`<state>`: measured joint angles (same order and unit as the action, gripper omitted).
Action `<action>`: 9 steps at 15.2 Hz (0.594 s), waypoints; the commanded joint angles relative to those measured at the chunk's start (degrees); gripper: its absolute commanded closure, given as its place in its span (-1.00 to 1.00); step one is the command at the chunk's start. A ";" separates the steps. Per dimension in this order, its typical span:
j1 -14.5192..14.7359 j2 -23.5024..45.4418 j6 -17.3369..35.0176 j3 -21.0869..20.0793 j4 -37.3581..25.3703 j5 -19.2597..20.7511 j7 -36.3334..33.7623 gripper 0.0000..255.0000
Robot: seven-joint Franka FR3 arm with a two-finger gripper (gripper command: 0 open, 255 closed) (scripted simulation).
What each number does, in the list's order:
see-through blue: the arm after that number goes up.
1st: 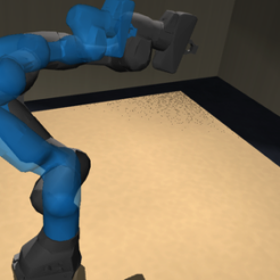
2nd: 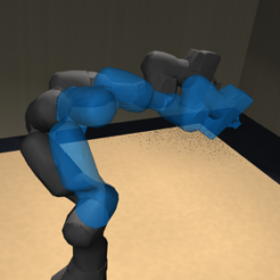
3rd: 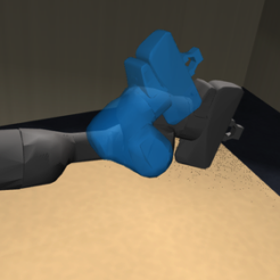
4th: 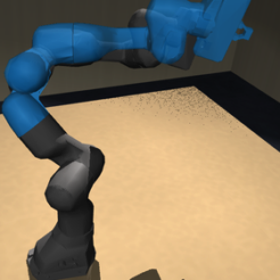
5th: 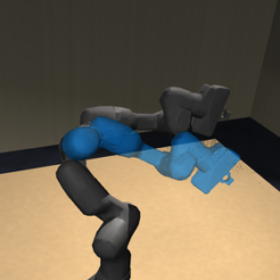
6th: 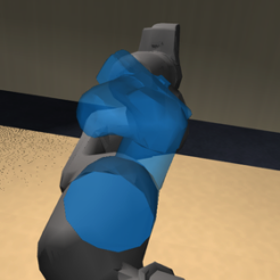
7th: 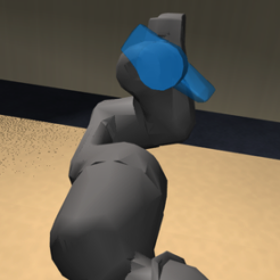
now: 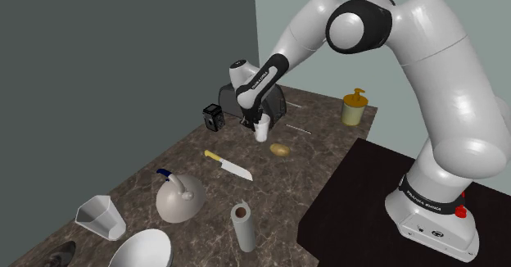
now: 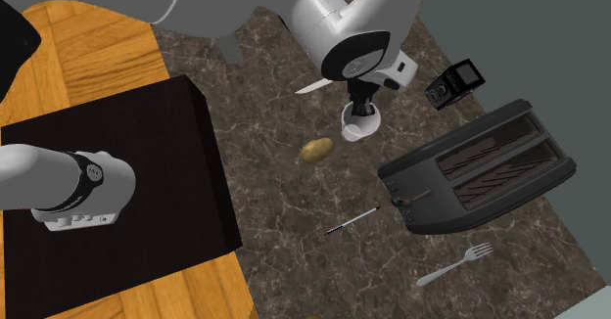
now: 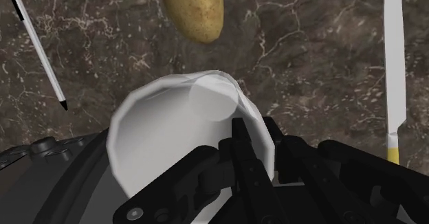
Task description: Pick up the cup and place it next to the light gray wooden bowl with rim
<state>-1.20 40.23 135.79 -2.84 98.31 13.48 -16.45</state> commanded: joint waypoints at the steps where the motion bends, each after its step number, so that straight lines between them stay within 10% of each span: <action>1: 0.04 -0.94 -1.11 -0.16 -0.15 -0.18 0.12 1.00; 9: -0.24 -5.23 -5.04 -0.65 0.17 -0.88 0.98 1.00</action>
<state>-1.42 35.45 131.26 -3.44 98.55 12.68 -15.56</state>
